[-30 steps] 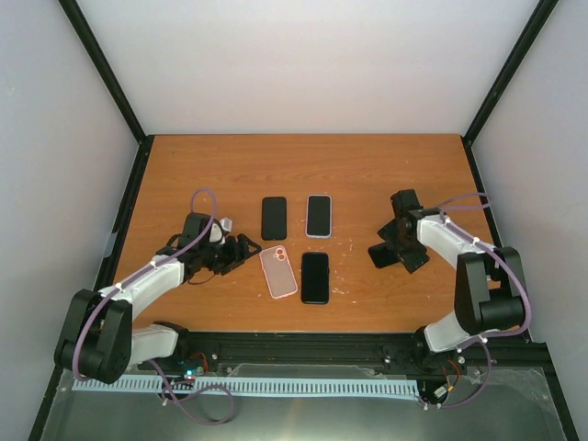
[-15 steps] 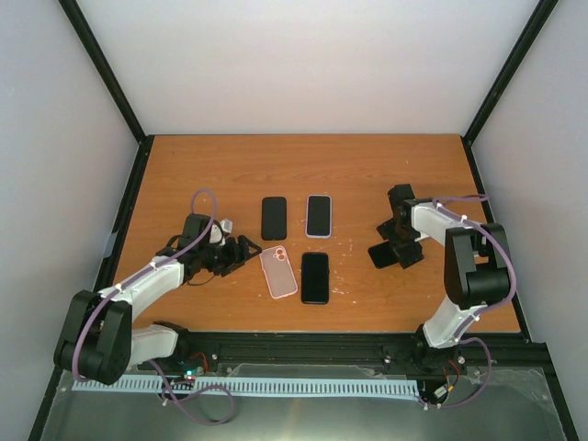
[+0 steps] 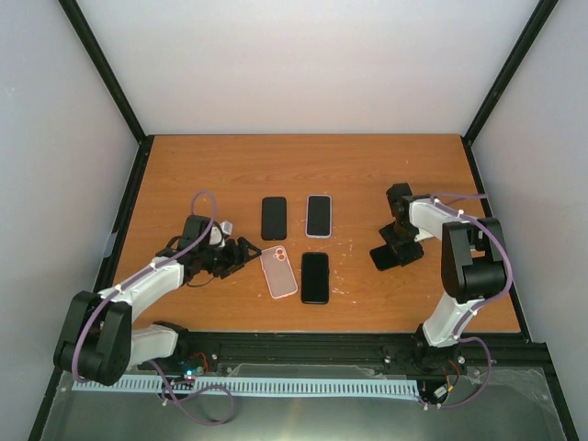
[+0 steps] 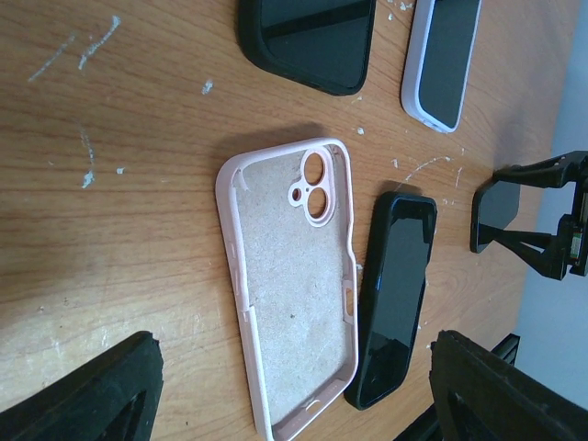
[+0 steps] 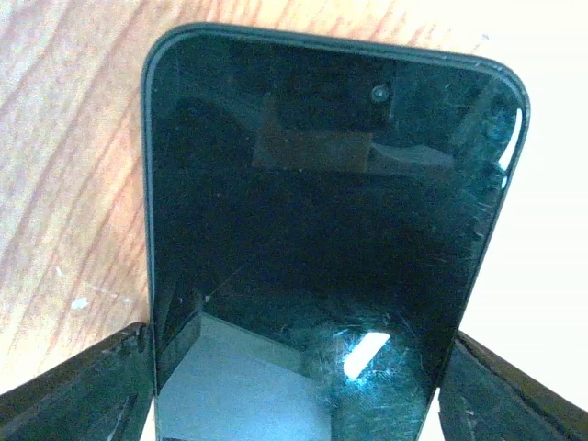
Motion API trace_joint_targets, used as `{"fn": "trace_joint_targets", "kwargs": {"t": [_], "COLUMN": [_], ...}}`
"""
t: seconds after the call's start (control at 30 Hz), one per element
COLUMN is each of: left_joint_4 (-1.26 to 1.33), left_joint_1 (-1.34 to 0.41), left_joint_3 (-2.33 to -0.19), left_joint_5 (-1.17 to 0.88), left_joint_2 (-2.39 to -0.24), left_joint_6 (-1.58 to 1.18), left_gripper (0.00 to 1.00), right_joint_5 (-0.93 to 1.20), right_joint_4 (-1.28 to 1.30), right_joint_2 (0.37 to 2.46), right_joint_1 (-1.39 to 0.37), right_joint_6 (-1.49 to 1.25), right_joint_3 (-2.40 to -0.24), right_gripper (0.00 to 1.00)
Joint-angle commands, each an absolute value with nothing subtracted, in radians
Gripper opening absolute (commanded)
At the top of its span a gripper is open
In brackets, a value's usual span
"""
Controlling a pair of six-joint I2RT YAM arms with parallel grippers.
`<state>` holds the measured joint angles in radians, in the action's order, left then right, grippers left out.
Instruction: Put the phone into the phone case
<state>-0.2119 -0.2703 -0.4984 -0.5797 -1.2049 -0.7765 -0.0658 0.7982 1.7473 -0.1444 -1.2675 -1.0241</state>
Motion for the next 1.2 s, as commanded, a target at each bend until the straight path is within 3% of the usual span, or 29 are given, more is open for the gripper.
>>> {"fn": "trace_joint_targets", "kwargs": {"t": [0.0,0.5,0.97,1.17], "left_joint_4": [-0.234,-0.247,-0.172,-0.169], "left_joint_1": [-0.265,-0.265,-0.245,-0.166], "left_joint_3": [-0.525,-0.530,-0.508,-0.468], "left_joint_5": [-0.566,-0.555,-0.628,-0.690], "left_joint_2": [-1.177,-1.174,-1.169,-1.144], "left_joint_6": [-0.754,-0.745,-0.774,-0.774], "left_gripper": [0.80,0.80,0.80,0.79], "right_joint_5": [-0.074,-0.012,0.160,0.300], "right_joint_4": [0.757,0.673,0.395,0.231], "right_joint_2": [1.797,1.643,1.350,1.409], "right_joint_1": [-0.136,-0.158,-0.468,-0.588], "right_joint_6": [-1.271,-0.993,-0.741,-0.657], "right_joint_3": [-0.986,-0.871,-0.813,-0.819], "right_gripper": [0.77,0.63,0.59,0.59]}}
